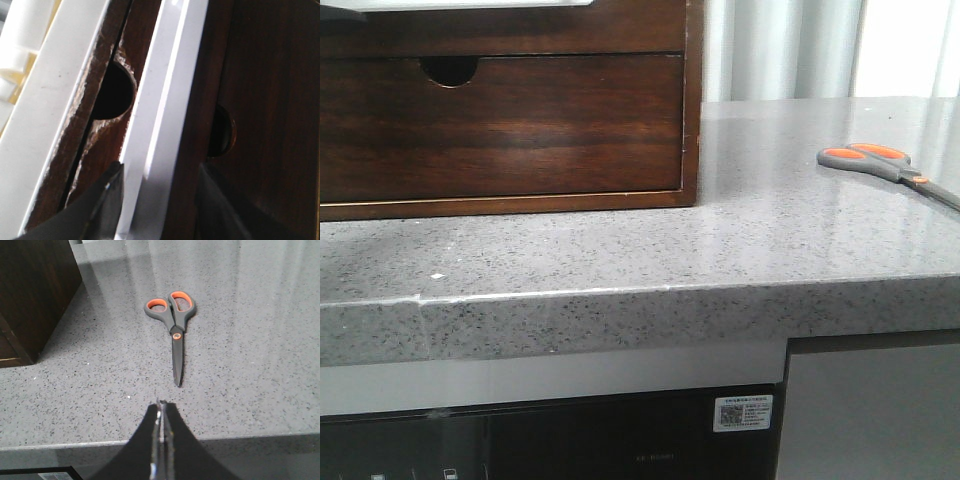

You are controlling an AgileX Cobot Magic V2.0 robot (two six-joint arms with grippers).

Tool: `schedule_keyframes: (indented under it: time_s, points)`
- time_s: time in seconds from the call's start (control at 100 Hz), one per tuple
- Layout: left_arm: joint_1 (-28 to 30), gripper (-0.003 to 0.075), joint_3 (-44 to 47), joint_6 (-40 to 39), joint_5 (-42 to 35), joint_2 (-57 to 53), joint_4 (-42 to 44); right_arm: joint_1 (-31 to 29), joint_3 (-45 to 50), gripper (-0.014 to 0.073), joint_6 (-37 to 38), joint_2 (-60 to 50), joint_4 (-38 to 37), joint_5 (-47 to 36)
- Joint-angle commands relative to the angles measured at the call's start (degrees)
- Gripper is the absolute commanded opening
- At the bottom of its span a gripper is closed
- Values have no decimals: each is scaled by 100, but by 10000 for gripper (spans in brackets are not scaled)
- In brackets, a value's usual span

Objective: Put scissors in drawer with both arms
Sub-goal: 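Hook the left gripper into the drawer hole and pull the drawer open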

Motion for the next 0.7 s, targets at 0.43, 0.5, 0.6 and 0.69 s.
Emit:
schedule_keyframes:
  time_s: [0.43, 0.5, 0.6, 0.69]
  points:
    - [-40, -19, -197, -26, -200, -19, -215, 24, -202, -46, -21, 74, -4, -403]
    - [-40, -19, -161, -26, -185, -72, -226, 24, -202, -46, -21, 74, -4, -403]
    - [-40, -19, -80, -50, -185, -223, -226, 24, -202, -46, -21, 74, -4, -403]
    - [-40, -19, 45, -50, -185, -366, -226, 24, -202, -46, -21, 74, -4, -403]
